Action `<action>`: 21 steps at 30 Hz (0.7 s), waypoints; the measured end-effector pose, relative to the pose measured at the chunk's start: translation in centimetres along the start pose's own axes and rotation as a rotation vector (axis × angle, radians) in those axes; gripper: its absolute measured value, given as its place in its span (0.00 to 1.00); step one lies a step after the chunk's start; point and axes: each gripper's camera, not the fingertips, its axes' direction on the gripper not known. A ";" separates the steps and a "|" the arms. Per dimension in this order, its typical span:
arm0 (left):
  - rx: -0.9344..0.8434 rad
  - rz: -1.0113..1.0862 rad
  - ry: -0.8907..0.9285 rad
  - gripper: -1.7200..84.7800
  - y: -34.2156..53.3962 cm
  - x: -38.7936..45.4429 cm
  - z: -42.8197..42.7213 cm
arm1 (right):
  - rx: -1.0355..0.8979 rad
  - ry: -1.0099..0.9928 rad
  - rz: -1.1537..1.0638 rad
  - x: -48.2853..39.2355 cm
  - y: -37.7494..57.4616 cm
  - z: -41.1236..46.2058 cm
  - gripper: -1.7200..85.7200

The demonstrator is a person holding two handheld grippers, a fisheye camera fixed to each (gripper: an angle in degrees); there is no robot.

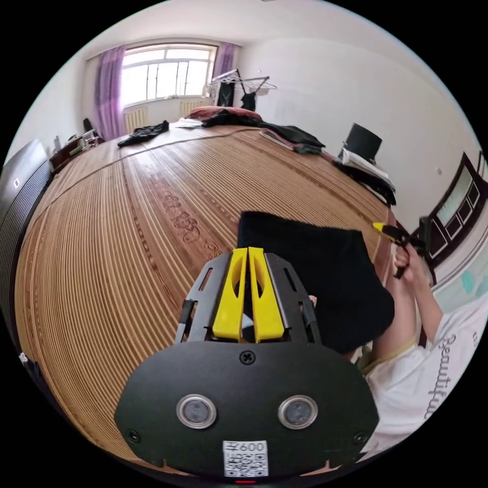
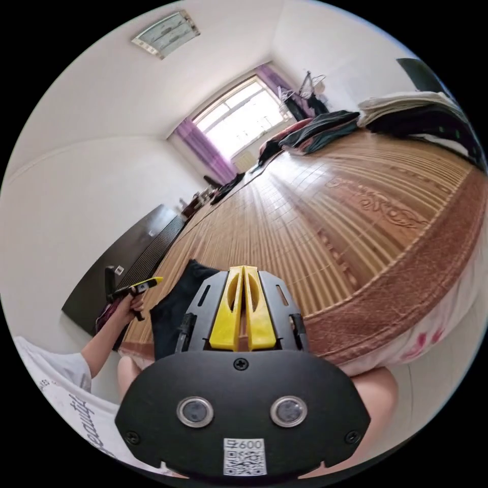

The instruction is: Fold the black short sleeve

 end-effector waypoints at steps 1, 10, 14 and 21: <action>-0.035 0.030 0.017 0.03 1.4 0.6 -0.6 | -0.088 -0.005 -0.038 -1.3 -0.3 1.6 0.01; 0.003 -0.046 -0.037 0.12 8.0 -0.8 -6.9 | -0.222 0.216 -0.177 -5.4 -3.4 5.3 0.03; 0.010 -0.065 0.085 0.11 8.8 -4.1 -7.8 | -0.316 0.075 -0.099 -3.0 -3.5 7.0 0.07; -0.100 -0.050 0.149 0.06 8.5 -7.7 -8.2 | -0.297 0.145 -0.224 -5.3 -4.2 8.1 0.01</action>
